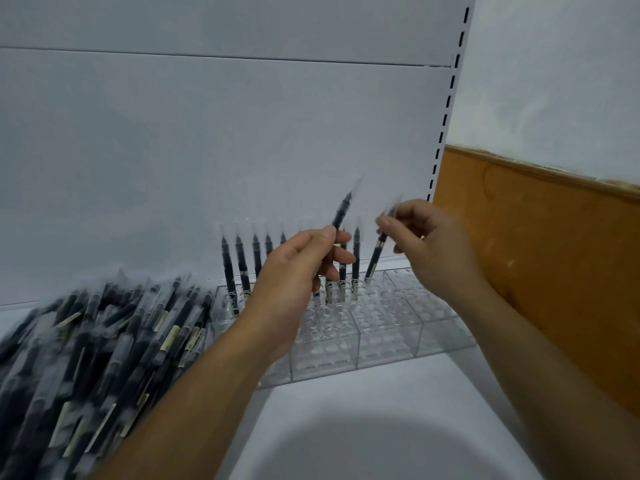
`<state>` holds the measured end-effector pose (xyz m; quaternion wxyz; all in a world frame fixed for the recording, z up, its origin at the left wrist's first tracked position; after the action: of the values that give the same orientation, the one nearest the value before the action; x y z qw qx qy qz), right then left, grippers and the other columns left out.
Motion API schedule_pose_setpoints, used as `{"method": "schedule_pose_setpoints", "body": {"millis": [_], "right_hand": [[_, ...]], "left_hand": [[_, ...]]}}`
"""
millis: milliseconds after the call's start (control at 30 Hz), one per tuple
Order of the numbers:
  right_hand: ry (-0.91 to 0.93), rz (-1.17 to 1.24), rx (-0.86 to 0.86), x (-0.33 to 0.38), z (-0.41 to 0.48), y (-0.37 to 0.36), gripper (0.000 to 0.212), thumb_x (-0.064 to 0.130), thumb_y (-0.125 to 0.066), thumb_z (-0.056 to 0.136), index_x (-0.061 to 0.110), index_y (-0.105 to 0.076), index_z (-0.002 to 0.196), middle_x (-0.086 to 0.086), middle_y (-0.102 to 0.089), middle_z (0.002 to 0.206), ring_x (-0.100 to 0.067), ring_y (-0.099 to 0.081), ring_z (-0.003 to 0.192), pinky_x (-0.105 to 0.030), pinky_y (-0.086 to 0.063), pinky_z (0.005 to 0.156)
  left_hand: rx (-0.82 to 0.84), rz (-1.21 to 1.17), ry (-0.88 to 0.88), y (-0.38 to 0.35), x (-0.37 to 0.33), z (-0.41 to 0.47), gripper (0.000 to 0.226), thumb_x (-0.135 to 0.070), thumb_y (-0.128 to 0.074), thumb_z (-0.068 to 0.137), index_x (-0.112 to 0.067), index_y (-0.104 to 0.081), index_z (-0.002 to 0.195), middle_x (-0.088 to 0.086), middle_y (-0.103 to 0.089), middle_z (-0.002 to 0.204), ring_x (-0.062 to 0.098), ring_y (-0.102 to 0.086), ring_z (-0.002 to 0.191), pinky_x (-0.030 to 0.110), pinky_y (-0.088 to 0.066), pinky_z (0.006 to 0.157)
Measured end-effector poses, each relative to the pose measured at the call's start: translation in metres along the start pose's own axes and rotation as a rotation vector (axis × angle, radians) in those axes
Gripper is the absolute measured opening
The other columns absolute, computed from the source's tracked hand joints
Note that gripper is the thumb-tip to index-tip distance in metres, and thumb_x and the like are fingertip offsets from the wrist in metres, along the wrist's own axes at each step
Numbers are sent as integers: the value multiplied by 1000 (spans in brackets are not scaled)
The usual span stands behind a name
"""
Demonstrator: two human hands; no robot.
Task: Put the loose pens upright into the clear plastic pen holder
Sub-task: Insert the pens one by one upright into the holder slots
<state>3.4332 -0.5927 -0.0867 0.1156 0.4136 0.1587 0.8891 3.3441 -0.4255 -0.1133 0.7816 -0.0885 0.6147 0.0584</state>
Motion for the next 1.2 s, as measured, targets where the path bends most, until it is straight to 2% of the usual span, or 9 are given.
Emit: {"method": "schedule_pose_setpoints", "body": {"millis": [100,367,533,633,733,833,933,1067,1200], "right_hand": [[-8,-134,93,-5,-2,-11,16,38,-66,90,26,-69,101,11,-69,82,-7,-65,69,-33,-56,66],[1,-229,195,-6,-5,-20,22,41,-66,89,24,-71,102,13,-67,79,-7,-62,68,-39,-57,70],[-55,-326,233,-6,-2,-1,23,54,-68,81,39,-64,97,21,-65,85,0,-59,74,-20,-46,62],[-50,-106,162,5,-2,13,21,54,-69,80,35,-72,90,16,-67,82,0,-59,73,-14,-46,58],[-43,183,279,22,-11,-4,27,50,-68,78,33,-74,98,9,-70,86,-5,-55,64,-14,-45,56],[-58,344,281,29,-16,-16,23,37,-69,81,26,-75,101,5,-72,82,-3,-51,62,-13,-43,56],[-80,426,222,28,-13,-9,17,30,-66,87,19,-73,99,1,-73,83,-10,-60,67,-19,-47,55],[-152,543,10,17,-2,15,12,26,-58,97,17,-66,97,1,-75,90,-8,-62,66,-19,-48,53],[-108,341,-111,6,4,31,14,30,-58,97,20,-65,92,5,-73,84,-3,-59,61,-16,-47,52]], "left_hand": [[27,21,-1,-2,0,-1,27,-40,-51,97,-27,-74,95,-5,-72,87,5,-56,68,27,-39,70],[47,42,-12,-3,0,0,24,-33,-52,98,-26,-75,98,-3,-74,90,4,-57,68,25,-41,69],[43,40,-10,-2,1,0,23,-31,-52,98,-26,-74,100,-3,-74,89,4,-56,68,27,-40,71],[46,56,-18,-3,0,-1,22,-30,-52,98,-27,-73,103,-4,-74,88,3,-56,67,23,-41,69],[66,117,-25,-5,-1,-1,22,-29,-52,98,-27,-73,102,-6,-74,86,1,-55,65,13,-44,60],[93,145,-34,-9,-3,-2,22,-28,-51,99,-24,-72,103,-5,-74,86,1,-56,63,10,-43,56],[81,202,-51,-11,-4,-3,18,-30,-52,98,-32,-69,105,-8,-74,92,1,-63,74,10,-46,63],[132,404,-104,-18,-6,-5,27,-37,-58,95,-44,-57,121,-14,-67,111,0,-63,99,24,-51,86],[260,872,-219,-28,-9,-16,52,-56,-49,93,-48,-33,142,-30,-46,135,-14,-45,116,23,-41,96]]}}
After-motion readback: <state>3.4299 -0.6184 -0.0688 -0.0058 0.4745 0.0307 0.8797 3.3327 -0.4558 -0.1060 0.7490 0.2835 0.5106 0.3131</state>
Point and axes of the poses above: each hand's wrist, its own z-axis towards the middle knuckle, its own y-axis out of the back of the hand, x = y × z, the point moved 6 cm from there along z, towards the middle knuckle
